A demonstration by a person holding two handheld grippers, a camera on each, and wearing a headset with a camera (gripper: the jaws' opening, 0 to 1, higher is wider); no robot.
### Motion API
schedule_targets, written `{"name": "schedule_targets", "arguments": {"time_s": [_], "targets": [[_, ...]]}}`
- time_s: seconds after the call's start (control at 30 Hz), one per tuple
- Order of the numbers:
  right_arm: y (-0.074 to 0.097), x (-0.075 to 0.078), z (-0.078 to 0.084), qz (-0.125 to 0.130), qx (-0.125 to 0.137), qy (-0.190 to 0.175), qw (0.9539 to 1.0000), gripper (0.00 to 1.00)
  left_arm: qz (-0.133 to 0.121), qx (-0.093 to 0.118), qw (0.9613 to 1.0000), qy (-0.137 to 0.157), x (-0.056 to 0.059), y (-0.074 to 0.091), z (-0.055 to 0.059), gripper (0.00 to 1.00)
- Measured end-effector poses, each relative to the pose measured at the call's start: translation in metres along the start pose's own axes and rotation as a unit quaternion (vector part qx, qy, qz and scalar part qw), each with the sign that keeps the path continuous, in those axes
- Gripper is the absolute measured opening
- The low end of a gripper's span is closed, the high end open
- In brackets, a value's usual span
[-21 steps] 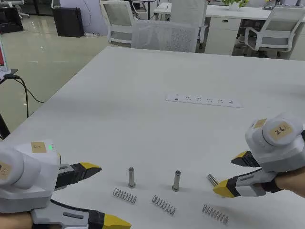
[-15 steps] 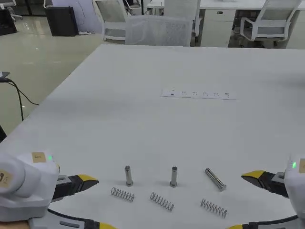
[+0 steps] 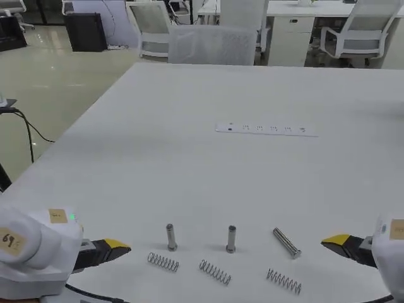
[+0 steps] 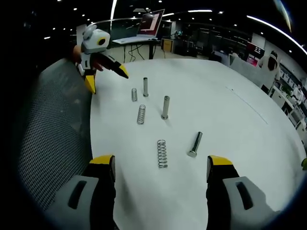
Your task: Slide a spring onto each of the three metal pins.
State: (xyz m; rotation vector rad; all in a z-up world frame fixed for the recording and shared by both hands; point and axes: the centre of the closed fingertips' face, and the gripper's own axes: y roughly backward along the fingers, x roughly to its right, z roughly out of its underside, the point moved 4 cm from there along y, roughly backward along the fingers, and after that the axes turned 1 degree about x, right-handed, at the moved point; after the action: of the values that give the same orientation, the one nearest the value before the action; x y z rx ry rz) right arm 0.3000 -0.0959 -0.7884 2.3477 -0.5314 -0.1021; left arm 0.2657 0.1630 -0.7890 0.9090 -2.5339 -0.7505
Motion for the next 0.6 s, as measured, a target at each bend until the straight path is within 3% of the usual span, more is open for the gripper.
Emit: {"name": "schedule_targets", "arguments": {"time_s": [0.6], "targets": [[0.0016,0.0008,0.0009,0.000,-0.013,0.009,0.9999,0.75,0.003,-0.007,1.0000,-0.005,0.0007,-0.0005,0.0009,0.72]]}}
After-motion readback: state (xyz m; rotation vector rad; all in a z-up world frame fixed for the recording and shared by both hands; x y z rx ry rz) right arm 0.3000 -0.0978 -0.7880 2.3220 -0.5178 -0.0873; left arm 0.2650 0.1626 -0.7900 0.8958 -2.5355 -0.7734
